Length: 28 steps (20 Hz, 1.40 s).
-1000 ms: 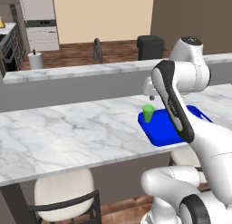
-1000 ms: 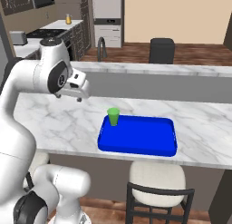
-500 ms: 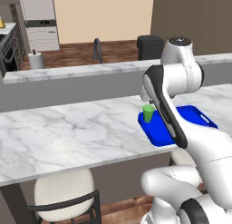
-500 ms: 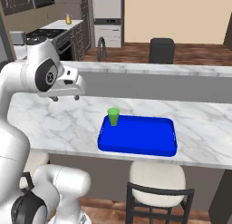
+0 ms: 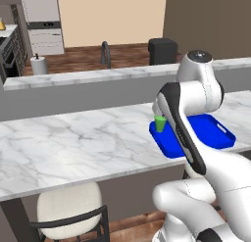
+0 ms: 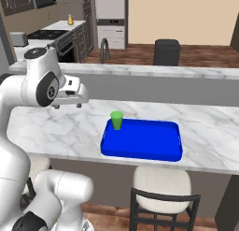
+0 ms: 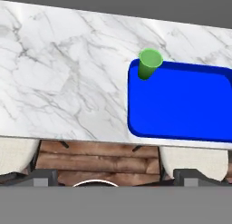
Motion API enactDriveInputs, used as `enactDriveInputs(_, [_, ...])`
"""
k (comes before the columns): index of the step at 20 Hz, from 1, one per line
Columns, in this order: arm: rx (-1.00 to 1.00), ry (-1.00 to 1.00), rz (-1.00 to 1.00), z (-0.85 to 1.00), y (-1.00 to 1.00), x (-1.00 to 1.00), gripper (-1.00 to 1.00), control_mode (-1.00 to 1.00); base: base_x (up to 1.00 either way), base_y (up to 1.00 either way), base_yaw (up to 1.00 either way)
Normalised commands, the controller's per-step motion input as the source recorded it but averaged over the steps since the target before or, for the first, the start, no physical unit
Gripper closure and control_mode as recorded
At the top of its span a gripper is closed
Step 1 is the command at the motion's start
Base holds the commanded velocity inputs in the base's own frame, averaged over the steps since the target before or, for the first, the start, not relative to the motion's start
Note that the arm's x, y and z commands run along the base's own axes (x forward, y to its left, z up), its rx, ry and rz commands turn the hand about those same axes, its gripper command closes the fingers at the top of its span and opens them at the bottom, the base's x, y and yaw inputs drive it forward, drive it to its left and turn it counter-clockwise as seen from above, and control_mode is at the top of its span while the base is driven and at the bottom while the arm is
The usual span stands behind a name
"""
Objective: There is a tray on the dining counter. Grab the cup, mug, and pitcher and place them on the tray. The pitcher may be placed next to the tray if it cannot fit the tray.
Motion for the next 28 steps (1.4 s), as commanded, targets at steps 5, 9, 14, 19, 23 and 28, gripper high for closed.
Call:
enactDriveInputs(5, [0.04, -0.05, -0.02, -0.07, 0.0, 0.0, -1.0, -1.0, 0.0, 0.0, 0.0])
enactDriveInputs(9, [0.1, 0.0, 0.0, 0.0, -0.01, 0.0, -1.0, -1.0, 0.0, 0.0, 0.0])
enactDriveInputs(14, [0.04, 0.0, 0.0, 0.0, 0.0, 0.0, -1.0, -1.0, 0.0, 0.0, 0.0])
enactDriveInputs(19, [0.01, 0.0, 0.0, 0.0, 0.0, 0.0, -1.0, -1.0, 0.0, 0.0, 0.0])
enactDriveInputs(23, [0.0, 0.0, 0.0, 0.0, 0.0, 0.0, -1.0, 1.0, -0.2, 0.0, 0.0])
enactDriveInputs(28, [0.0, 0.0, 0.0, 0.0, 0.0, 0.0, -1.0, 1.0, -0.88, -0.01, 0.0])
